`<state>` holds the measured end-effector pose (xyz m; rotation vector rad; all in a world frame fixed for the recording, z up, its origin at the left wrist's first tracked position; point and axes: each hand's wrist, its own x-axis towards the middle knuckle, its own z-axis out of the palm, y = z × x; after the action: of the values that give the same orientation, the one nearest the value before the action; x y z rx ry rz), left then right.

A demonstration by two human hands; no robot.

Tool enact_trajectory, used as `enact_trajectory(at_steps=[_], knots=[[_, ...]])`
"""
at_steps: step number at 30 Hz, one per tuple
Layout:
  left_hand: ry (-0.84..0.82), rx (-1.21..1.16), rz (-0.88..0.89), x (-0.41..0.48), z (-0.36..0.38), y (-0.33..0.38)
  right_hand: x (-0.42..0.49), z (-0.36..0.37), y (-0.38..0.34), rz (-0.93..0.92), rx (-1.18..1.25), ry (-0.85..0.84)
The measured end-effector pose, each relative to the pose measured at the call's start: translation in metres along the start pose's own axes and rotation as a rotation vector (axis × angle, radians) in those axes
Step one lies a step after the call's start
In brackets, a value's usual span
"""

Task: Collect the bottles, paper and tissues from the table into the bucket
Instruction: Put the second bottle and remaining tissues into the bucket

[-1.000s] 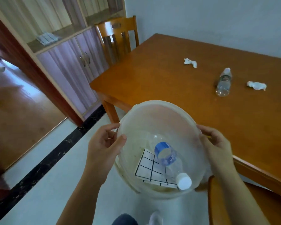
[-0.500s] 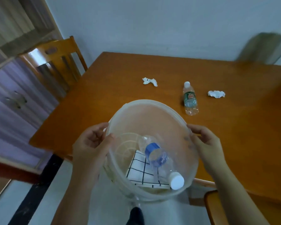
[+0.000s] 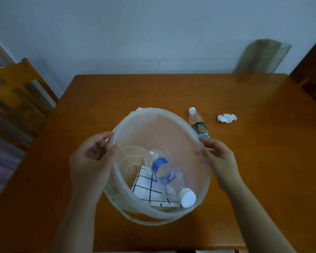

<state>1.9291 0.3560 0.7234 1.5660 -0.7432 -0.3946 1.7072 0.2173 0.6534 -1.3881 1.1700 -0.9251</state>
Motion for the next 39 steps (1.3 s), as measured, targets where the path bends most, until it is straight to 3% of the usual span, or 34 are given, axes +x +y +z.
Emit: enact_trajectory(at_steps=[7, 15, 21, 32, 39], knots=[[0.106, 0.021, -0.035, 0.033, 0.035, -0.006, 0.069, -0.008, 0.011, -0.003, -0.019, -0.013], [0.227, 0.122, -0.016, 0.064, 0.057, -0.012, 0.149, -0.016, 0.069, 0.042, -0.487, 0.076], [0.283, 0.144, 0.018, 0.078, 0.059, -0.019, 0.170, -0.006, 0.103, 0.242, -0.642, 0.022], [0.264, 0.105, 0.012, 0.078, 0.055, -0.024, 0.154, -0.007, 0.115, 0.310, -0.482, 0.047], [0.240, 0.077, -0.033, 0.061, 0.053, -0.019, 0.130, -0.025, 0.079, 0.177, -0.334, 0.027]])
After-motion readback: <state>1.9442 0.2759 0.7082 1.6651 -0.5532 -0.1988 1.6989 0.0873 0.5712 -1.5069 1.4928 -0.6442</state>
